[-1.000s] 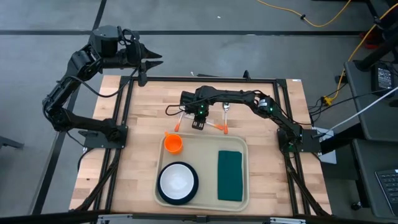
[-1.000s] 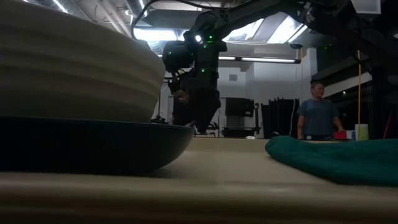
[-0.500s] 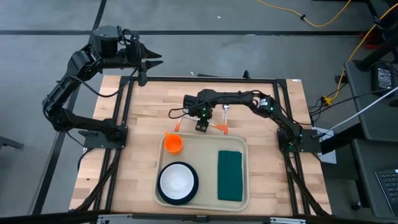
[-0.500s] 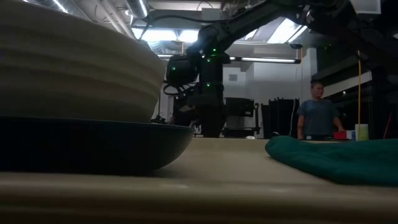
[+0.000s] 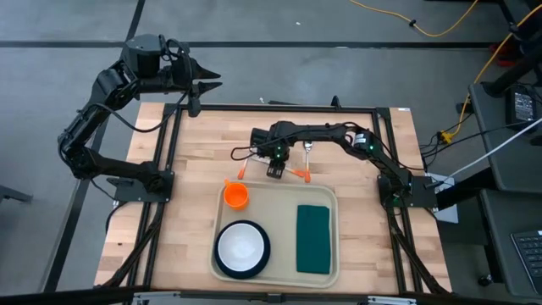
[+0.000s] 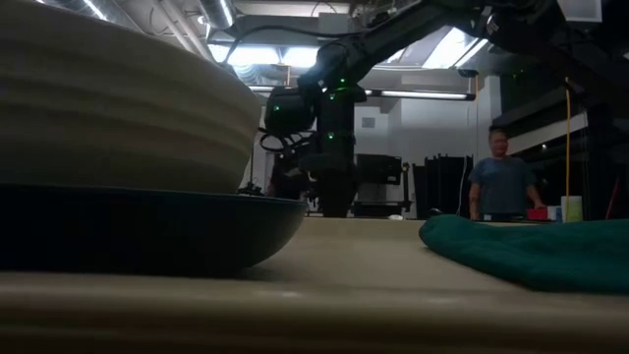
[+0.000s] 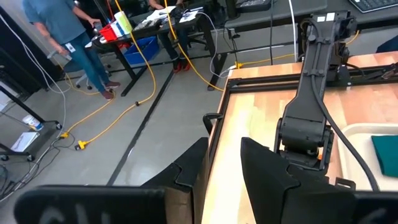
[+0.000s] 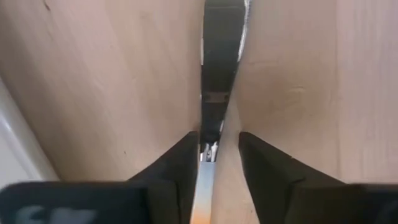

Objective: Set up tray
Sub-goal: Put the knife on the napkin

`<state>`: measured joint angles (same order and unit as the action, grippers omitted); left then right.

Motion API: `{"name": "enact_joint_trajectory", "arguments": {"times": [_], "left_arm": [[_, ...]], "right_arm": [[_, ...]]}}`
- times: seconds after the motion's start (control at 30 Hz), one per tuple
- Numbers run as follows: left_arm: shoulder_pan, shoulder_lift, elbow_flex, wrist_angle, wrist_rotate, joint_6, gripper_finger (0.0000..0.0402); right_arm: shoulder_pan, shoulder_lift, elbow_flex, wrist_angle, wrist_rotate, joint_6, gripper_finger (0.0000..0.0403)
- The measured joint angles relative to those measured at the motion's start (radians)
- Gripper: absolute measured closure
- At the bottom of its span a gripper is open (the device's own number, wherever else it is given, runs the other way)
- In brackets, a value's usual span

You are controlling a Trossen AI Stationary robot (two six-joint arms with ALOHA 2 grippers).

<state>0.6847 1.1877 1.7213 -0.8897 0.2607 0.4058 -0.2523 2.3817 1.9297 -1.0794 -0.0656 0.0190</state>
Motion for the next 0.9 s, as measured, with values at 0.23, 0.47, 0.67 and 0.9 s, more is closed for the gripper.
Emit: {"name": "enact_joint_trajectory", "arguments": {"times": [0.23,0.47,0.67,0.9], "left_arm": [[0.000,0.000,0.000,0.000,0.000,0.000,0.0313],[0.000,0.000,0.000,0.000,-0.001,0.007,0.0313],[0.000,0.000,0.000,0.000,-0.051,0.008,0.0313],[0.000,0.000,0.000,-0.001,-0.113,0.008,0.0313]], "right_arm": [[-0.001,0.002,-0.001,0.003,0.000,-0.004,0.0344],[-0.001,0.002,-0.001,0.003,-0.003,-0.003,0.0362],[0.001,0.002,-0.002,0.003,0.017,-0.002,0.0359],[0.001,0.002,-0.002,0.001,0.023,0.002,0.0364]]}}
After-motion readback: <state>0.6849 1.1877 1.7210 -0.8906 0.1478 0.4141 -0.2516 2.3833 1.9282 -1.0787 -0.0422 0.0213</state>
